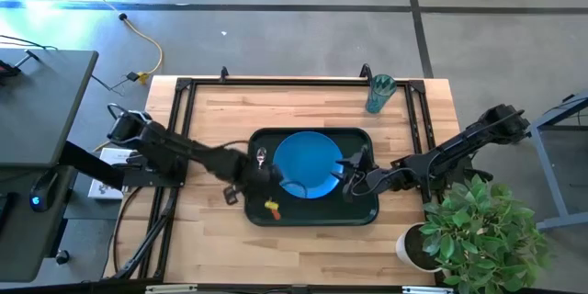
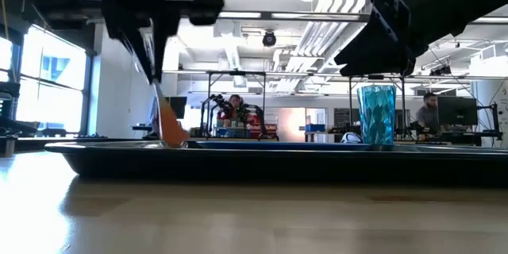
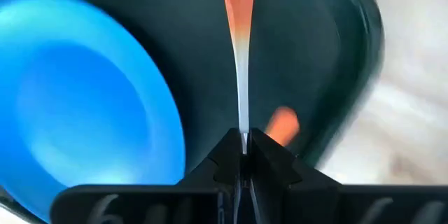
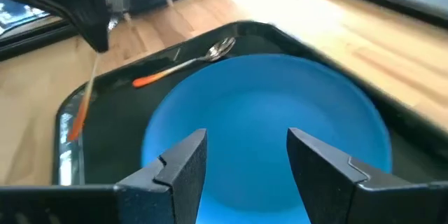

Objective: Pick and place plate/cup/fork/spoon on tray
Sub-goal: Put the orange fork to the right of the orange spoon on the black tray

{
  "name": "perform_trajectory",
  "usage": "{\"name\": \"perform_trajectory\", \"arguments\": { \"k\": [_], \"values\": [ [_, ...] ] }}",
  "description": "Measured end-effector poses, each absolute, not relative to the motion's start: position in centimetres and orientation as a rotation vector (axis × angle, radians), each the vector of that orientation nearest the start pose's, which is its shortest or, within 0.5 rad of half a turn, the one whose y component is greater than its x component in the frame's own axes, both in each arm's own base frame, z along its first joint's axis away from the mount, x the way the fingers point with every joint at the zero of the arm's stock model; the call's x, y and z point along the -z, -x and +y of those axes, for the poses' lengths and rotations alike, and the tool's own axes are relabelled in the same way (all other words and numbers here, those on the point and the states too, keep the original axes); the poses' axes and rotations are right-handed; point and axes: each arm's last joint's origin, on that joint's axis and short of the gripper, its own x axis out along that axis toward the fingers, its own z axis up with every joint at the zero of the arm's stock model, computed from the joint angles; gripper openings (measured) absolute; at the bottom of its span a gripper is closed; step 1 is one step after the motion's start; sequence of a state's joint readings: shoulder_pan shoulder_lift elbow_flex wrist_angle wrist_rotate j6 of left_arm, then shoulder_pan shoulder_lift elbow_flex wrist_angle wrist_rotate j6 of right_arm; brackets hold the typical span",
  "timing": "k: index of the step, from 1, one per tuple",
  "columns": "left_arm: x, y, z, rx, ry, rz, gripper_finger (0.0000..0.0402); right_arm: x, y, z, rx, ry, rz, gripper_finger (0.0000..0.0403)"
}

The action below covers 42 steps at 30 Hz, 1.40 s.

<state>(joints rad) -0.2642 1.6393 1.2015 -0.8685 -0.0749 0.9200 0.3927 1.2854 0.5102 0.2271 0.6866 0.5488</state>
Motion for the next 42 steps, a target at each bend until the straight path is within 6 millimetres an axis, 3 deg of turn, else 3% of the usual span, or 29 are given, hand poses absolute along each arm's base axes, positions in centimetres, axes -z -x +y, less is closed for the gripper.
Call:
{"name": "perform_trajectory", "arguments": {
  "k": [10,17,25,34,42],
  "values": [
    [-22.4,-30.5,-1.1,0.911,-1.088,1.118,0.0016,-18.2,-23.0,6.7,0.466,-0.162,0.372,0.019],
    [-22.4,-30.9,1.8,0.974,-1.198,1.029,0.0016,-18.5,-23.6,5.2,0.486,-0.045,0.375,0.019],
    [-20.9,-31.6,2.2,1.044,-1.155,0.898,0.0016,-18.3,-23.7,4.3,0.5,-0.028,0.407,0.019],
    [-17.0,-32.3,1.7,1.139,-1.121,0.96,0.0016,-18.0,-23.5,4.6,0.47,-0.032,0.438,0.019],
    [-16.8,-33.1,1.9,1.122,-1.235,0.906,0.0016,-17.8,-23.4,4.6,0.47,-0.007,0.461,0.019]
  ]
}}
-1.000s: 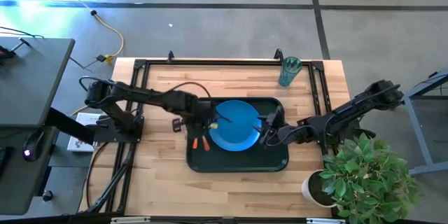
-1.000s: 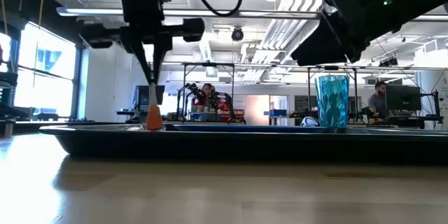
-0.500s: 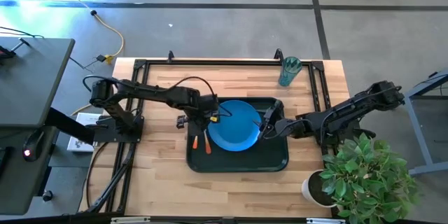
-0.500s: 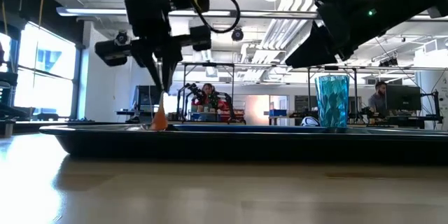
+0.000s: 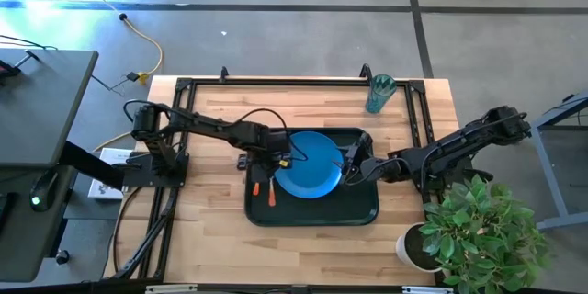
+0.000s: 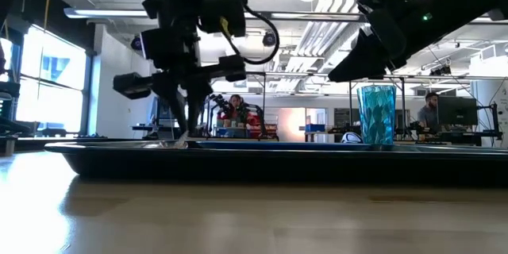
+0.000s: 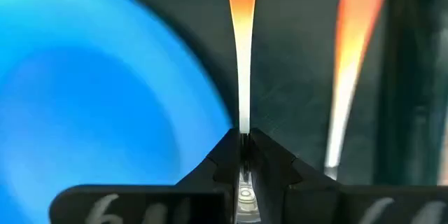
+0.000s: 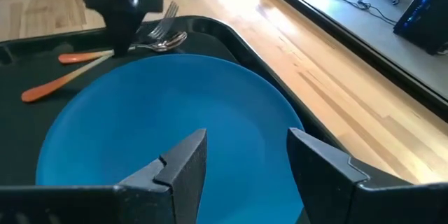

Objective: Pick and place plate/cup/fork/spoon on tray
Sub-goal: Put the orange fork to the right of the orange spoon on the black tray

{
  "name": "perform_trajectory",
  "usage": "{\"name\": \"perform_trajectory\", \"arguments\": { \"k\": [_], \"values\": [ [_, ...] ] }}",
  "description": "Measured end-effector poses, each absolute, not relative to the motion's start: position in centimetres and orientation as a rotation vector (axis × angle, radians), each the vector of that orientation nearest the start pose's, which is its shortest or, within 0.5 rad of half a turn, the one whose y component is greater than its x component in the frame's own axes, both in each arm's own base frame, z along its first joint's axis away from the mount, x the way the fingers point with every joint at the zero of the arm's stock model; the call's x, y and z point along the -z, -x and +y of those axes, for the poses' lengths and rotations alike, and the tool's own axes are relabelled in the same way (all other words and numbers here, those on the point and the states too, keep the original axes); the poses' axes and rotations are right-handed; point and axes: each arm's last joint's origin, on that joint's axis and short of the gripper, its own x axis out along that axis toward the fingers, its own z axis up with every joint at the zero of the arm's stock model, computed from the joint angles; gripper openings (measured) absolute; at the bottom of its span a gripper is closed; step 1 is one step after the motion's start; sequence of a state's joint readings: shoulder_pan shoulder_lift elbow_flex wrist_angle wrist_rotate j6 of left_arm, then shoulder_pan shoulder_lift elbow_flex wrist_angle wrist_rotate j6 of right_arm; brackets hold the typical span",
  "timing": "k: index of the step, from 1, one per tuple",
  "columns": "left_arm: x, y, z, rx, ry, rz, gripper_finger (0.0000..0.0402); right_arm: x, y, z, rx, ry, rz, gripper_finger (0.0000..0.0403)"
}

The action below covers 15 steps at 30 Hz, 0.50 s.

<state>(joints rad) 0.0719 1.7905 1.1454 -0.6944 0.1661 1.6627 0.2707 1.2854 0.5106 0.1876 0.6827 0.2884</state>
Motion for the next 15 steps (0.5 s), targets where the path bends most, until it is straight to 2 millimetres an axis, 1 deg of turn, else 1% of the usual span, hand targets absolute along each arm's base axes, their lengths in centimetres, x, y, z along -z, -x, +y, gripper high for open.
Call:
{"name": "perform_trajectory", "arguments": {
  "k": [4,9,15],
  "values": [
    [-16.3,-33.6,2.5,1.09,-1.239,0.907,0.002,-17.8,-23.4,4.6,0.471,-0.003,0.465,0.019],
    [-15.0,-33.5,3.0,1.113,-1.237,0.984,0.0035,-17.7,-23.3,4.6,0.474,-0.008,0.469,0.019],
    [-14.9,-33.6,2.8,1.095,-1.278,1.026,0.0042,-17.6,-23.3,4.6,0.479,-0.015,0.481,0.019]
  ]
}}
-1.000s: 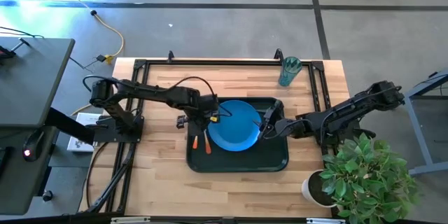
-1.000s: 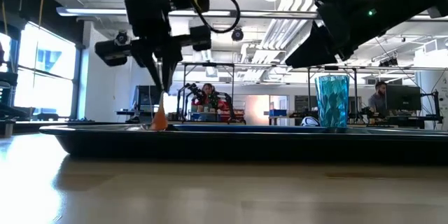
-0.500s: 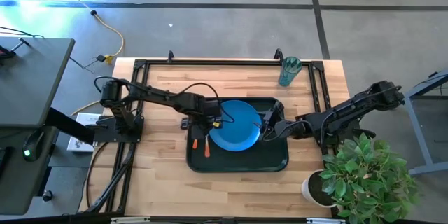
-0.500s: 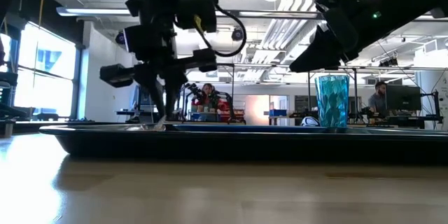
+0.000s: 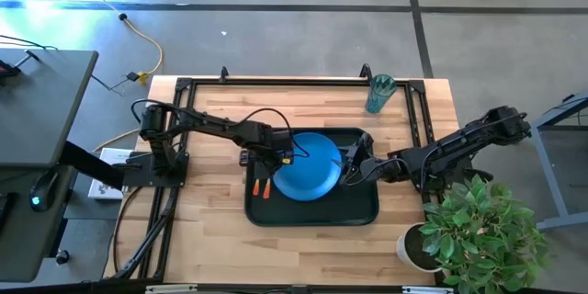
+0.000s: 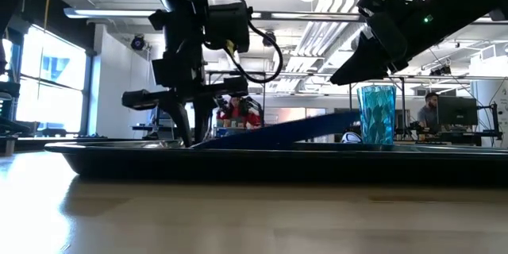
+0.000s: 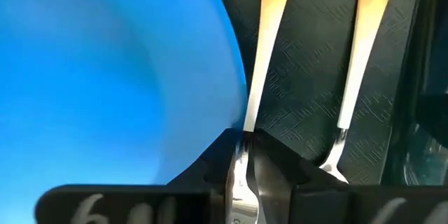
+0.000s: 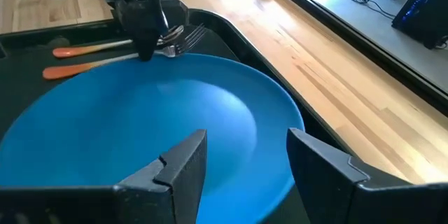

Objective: Pick and place plate/cup/fork/spoon on tray
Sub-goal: Put the orange fork to the right of the orange spoon on the black tray, then put the blue cup to the top right of the blue plate on the black tray

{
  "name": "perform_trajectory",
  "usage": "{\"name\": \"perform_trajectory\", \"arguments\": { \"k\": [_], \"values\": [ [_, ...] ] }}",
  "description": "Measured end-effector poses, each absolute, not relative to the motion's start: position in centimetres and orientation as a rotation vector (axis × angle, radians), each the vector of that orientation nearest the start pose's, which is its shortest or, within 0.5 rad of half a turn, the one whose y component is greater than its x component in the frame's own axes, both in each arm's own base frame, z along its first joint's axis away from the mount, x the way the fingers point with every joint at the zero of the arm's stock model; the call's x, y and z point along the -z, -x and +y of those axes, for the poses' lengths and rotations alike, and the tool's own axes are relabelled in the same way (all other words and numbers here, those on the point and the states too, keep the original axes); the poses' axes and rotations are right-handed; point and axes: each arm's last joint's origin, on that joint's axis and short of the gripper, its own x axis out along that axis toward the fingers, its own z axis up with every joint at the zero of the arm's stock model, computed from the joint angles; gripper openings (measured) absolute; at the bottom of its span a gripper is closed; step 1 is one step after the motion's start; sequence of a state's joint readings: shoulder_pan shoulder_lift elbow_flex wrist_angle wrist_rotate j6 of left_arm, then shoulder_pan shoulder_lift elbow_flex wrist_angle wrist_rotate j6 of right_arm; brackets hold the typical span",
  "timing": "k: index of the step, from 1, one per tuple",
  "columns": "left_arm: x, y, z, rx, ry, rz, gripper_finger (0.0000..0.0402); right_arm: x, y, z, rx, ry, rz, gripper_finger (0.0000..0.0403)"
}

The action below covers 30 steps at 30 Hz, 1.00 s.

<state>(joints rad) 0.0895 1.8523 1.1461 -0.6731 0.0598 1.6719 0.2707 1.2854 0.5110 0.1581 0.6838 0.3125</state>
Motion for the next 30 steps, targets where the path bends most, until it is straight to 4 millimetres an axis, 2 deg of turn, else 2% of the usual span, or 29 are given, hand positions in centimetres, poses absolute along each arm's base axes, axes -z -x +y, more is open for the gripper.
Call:
{"name": "perform_trajectory", "arguments": {
  "k": [7,16,30],
  "values": [
    [-14.9,-33.6,2.8,1.046,-1.281,1.086,0.004,-17.6,-23.2,4.6,0.479,-0.015,0.484,0.019],
    [-16.3,-33.2,2.9,0.98,-1.265,1.096,0.0035,-17.5,-23.2,4.5,0.489,-0.048,0.488,0.019],
    [-16.3,-32.7,3.0,0.951,-1.168,1.168,0.0035,-17.4,-23.1,4.5,0.5,-0.073,0.484,0.019]
  ]
}}
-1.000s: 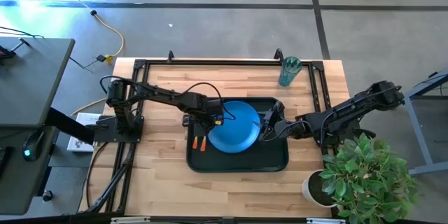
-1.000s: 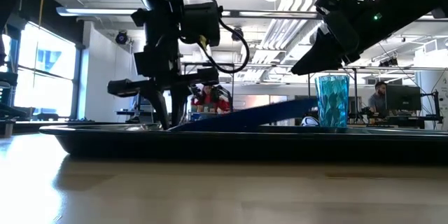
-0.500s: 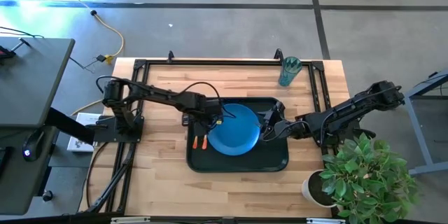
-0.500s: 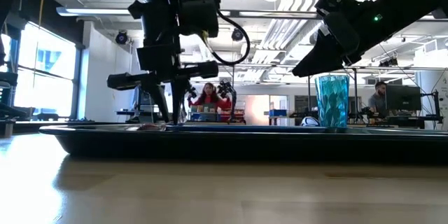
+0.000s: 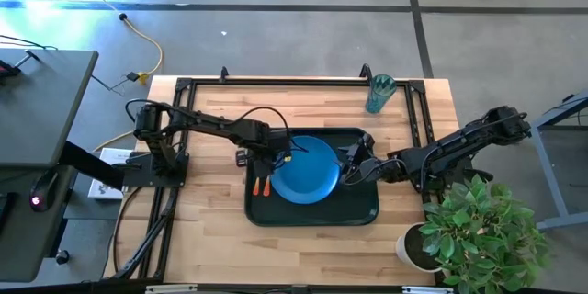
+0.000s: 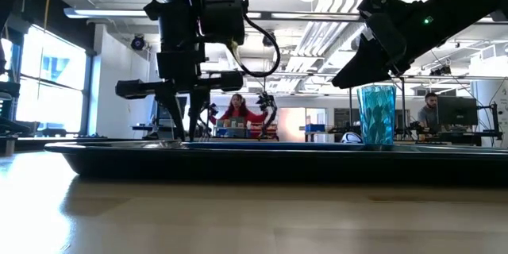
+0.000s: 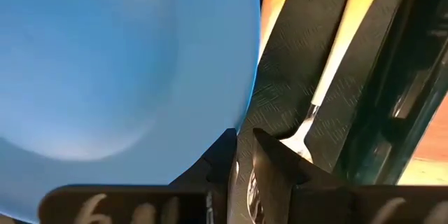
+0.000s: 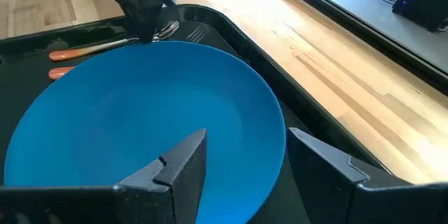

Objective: Pick and place plate/cup/fork/spoon on tray
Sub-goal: Put the blue cup to the top right of the blue plate on the black tray

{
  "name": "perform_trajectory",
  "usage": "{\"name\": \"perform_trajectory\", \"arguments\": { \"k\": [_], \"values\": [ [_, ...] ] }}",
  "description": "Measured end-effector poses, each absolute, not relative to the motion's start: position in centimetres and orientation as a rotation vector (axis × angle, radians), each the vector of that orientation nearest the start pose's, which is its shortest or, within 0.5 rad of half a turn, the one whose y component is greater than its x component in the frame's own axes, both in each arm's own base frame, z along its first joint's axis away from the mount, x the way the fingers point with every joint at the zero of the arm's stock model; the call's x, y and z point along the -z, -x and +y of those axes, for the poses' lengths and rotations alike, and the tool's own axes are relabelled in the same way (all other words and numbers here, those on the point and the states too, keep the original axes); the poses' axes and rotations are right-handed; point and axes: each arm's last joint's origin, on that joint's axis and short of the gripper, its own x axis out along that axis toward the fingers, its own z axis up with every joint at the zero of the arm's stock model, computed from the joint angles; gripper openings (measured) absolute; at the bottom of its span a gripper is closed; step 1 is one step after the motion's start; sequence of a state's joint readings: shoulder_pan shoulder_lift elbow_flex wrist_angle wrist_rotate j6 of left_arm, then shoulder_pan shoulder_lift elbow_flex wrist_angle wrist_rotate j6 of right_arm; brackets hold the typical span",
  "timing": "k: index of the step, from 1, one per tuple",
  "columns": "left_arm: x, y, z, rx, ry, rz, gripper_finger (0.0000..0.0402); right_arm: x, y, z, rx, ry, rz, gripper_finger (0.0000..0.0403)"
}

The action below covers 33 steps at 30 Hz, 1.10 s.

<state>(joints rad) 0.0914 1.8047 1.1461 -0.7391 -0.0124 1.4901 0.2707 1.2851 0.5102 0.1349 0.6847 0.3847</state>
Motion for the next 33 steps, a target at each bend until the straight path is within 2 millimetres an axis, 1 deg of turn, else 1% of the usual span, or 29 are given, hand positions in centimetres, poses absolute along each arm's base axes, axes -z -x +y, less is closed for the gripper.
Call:
{"name": "perform_trajectory", "arguments": {
  "k": [3,6,9,12,16,20,22,24,29,33],
  "values": [
    [-16.5,-32.7,3.0,0.922,-1.143,1.174,0.0035,-17.5,-23.1,4.4,0.542,-0.064,0.468,0.019],
    [-17.1,-32.5,3.0,0.875,-1.098,1.17,0.0035,-17.5,-23.0,4.3,0.59,-0.068,0.446,0.019],
    [-18.1,-32.2,3.3,0.818,-1.031,1.149,0.0035,-17.5,-23.0,4.3,0.601,-0.081,0.438,0.019],
    [-19.4,-32.0,4.0,0.702,-0.953,1.131,0.0035,-17.7,-23.0,4.2,0.635,-0.094,0.417,0.019],
    [-21.3,-31.9,5.9,0.48,-0.735,1.059,0.0035,-18.1,-22.8,4.0,0.651,-0.105,0.394,0.019],
    [-22.6,-32.8,8.4,0.176,-0.402,0.909,0.0035,-19.2,-22.1,3.8,0.668,-0.118,0.358,0.019],
    [-23.1,-33.2,9.7,0.043,-0.247,0.838,0.0035,-19.8,-21.5,3.6,0.692,-0.13,0.339,0.019],
    [-23.3,-33.5,10.7,-0.045,-0.14,0.777,0.0035,-20.4,-20.6,3.5,0.709,-0.153,0.333,0.019],
    [-24.2,-34.0,12.4,-0.166,0.004,0.632,0.0035,-21.3,-17.9,2.7,0.845,-0.204,0.298,0.019],
    [-25.4,-34.4,13.3,-0.233,0.1,0.482,0.0035,-22.3,-16.3,1.4,0.967,-0.215,0.229,0.019]
  ]
}}
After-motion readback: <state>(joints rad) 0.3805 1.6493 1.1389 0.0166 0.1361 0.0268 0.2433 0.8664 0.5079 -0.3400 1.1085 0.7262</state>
